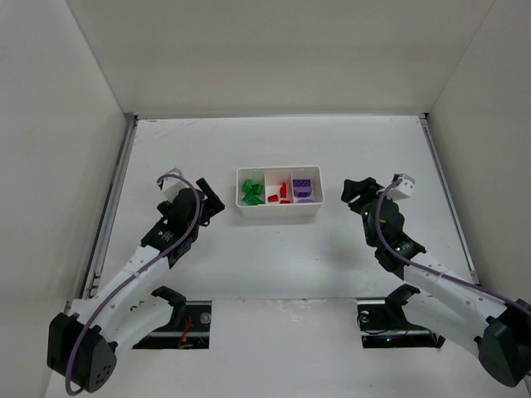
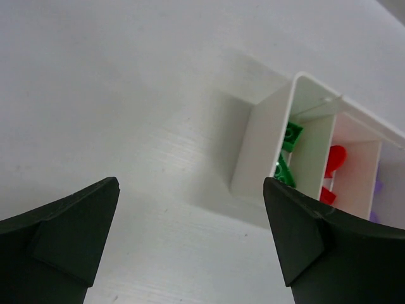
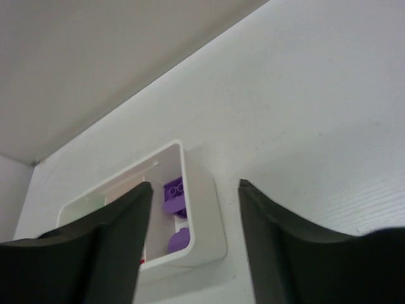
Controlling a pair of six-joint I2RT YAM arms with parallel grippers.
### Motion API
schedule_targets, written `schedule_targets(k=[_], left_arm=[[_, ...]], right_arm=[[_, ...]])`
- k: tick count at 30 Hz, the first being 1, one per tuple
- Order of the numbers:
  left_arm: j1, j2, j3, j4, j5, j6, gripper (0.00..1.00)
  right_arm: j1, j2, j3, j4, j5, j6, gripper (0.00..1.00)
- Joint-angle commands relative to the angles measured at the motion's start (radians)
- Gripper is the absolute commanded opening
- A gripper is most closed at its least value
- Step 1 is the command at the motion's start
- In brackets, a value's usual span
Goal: Sort the legos into containers by color
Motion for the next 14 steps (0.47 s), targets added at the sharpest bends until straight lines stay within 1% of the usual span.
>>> schedule_targets(k=[1, 3, 5, 9, 11, 14], left_arm=[[0.013, -0.058, -0.015, -0.165, -0.038, -0.069, 1.00], [0.017, -0.066, -0.009, -0.187, -0.036, -0.070, 1.00], [0.017, -0.072, -0.003, -0.193, -0.036, -0.066, 1.00], [-0.001, -0.078, -0.020, -0.139, -0.027, -0.054, 1.00], [-0.009, -0.063, -0.030, -0.099, -0.001, -0.036, 1.00], [-0.006, -0.027, -0.026, -0.082, 0.019, -0.013, 1.00]], right_arm=[[-0.045, -0.035, -0.019, -0.009, 0.119, 0.008, 0.68], [-0.067, -0.058, -0.028, -0.030, 0.134, 0.011, 0.77], [-0.078, -0.094, -0.030, -0.086, 0.137, 0.020, 0.80], [-0.107, -0.154, -0.024, -0.212, 0.153, 0.040, 0.88], [-0.121, -0.180, -0.024, -0.252, 0.166, 0.041, 1.00], [-0.144, -0.193, -0.016, -0.280, 0.179, 0.026, 1.00]])
